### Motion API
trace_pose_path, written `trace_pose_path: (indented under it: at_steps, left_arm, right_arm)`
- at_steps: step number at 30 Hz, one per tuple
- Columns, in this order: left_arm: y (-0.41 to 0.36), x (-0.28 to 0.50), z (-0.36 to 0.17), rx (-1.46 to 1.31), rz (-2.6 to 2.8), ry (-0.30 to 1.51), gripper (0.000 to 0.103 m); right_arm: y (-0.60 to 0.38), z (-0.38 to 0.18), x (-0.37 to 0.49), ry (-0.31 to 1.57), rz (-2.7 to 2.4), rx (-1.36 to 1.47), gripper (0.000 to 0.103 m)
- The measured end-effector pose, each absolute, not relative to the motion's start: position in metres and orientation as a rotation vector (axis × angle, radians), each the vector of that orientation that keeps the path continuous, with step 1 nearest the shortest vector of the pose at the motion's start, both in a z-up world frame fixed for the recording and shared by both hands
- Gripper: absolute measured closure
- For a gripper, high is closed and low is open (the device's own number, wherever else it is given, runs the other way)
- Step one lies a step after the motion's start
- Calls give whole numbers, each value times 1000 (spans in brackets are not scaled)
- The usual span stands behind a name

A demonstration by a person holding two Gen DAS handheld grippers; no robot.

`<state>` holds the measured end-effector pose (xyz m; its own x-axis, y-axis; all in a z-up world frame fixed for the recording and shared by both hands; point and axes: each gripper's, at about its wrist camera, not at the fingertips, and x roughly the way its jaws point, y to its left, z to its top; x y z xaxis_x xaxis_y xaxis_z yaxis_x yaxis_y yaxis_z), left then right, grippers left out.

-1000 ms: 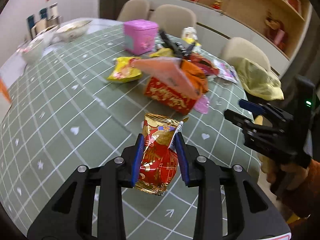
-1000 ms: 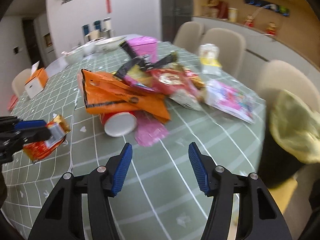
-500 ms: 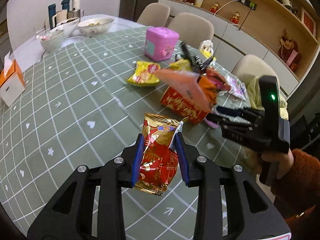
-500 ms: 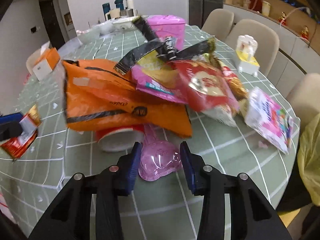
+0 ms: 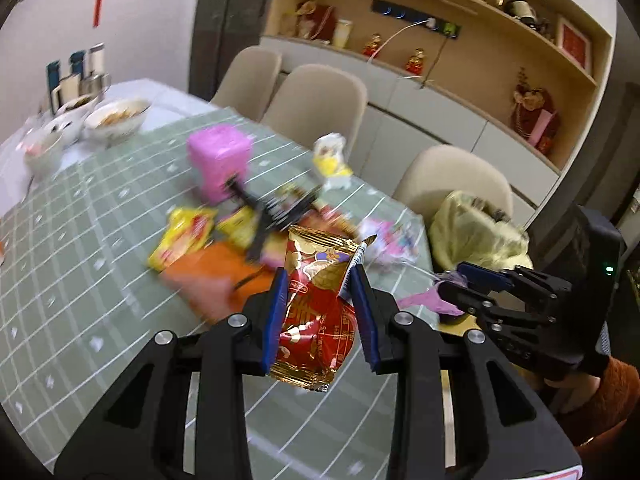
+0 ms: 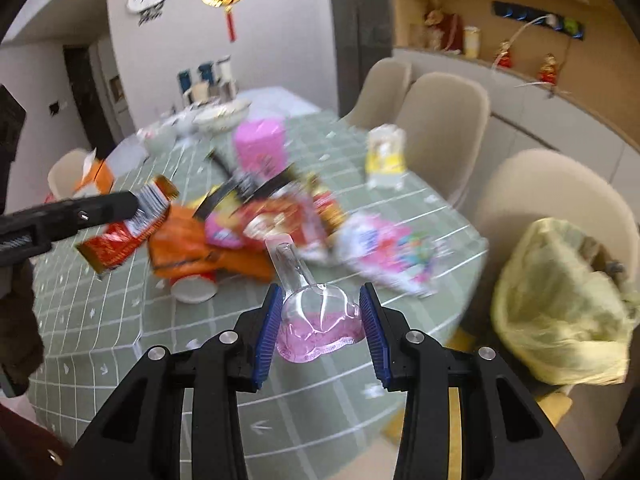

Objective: Collect trash
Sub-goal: 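Carry both held items over the yellow-lined bin and open both grippers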

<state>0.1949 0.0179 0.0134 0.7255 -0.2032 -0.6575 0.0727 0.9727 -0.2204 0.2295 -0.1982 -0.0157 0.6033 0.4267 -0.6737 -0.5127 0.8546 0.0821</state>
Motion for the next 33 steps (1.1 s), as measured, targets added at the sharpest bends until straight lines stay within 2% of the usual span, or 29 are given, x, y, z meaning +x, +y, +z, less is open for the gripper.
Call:
trace_pose_path:
  at_steps: [9,16,26,33]
  left_arm:
    - [-81,258,47,-134,-291,652,72]
    - [-187,313,56,-141,-458,619,72]
    - [-324,413,13,-108,-582,691,69]
    - [-377,470,-34,-14,-581,822,68]
  right_arm:
    - [-305,60,257,577,388,-104,65]
    - [-409,94,277,496,217,-104,65]
    - [-510,99,311,479,81,-88,65]
    - [-534,82,344,508,76,-50,65]
